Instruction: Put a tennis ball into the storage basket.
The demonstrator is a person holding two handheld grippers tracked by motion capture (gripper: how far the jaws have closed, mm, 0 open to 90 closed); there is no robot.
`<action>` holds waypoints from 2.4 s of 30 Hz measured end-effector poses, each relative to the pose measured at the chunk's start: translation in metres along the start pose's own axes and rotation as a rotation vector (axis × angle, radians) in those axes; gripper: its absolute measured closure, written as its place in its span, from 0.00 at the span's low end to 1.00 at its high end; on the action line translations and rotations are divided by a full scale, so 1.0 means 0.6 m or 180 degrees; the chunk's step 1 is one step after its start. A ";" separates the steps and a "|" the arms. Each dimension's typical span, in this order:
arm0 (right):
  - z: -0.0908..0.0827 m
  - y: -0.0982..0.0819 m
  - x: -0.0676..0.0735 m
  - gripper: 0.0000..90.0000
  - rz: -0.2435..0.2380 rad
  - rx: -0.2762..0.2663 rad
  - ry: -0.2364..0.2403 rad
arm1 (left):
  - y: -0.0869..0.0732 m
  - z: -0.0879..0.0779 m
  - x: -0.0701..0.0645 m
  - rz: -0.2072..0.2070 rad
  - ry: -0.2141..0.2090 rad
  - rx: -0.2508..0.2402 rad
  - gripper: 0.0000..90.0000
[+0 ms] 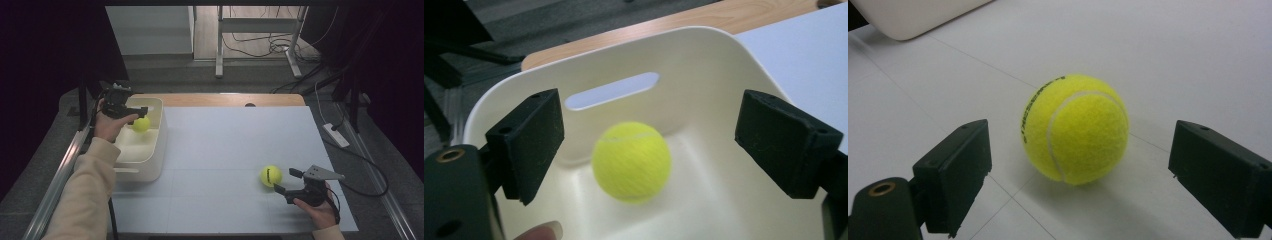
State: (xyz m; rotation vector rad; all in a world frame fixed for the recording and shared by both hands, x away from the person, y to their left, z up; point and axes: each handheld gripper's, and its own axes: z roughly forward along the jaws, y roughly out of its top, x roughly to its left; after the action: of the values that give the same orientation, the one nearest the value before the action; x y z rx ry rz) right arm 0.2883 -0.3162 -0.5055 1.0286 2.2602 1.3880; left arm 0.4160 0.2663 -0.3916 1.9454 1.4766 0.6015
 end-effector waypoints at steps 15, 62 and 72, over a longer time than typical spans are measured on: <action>0.002 0.004 -0.005 0.11 0.0024 -0.0033 -0.0001 | -0.011 -0.048 -0.039 0.0137 -0.0429 -0.0246 0.13; 0.001 0.004 -0.002 0.11 -0.0016 -0.0018 0.0003 | -0.052 -0.062 -0.143 0.0342 -0.1119 -0.0526 0.14; 0.000 0.002 -0.002 0.11 -0.0004 -0.0025 -0.0003 | -0.052 -0.054 -0.165 0.0429 -0.1211 -0.0487 0.14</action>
State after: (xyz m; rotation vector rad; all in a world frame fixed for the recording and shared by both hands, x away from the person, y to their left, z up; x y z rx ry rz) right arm 0.2897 -0.3170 -0.5044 1.0249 2.2526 1.3945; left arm 0.3460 0.1832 -0.3900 1.9205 1.0420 0.3624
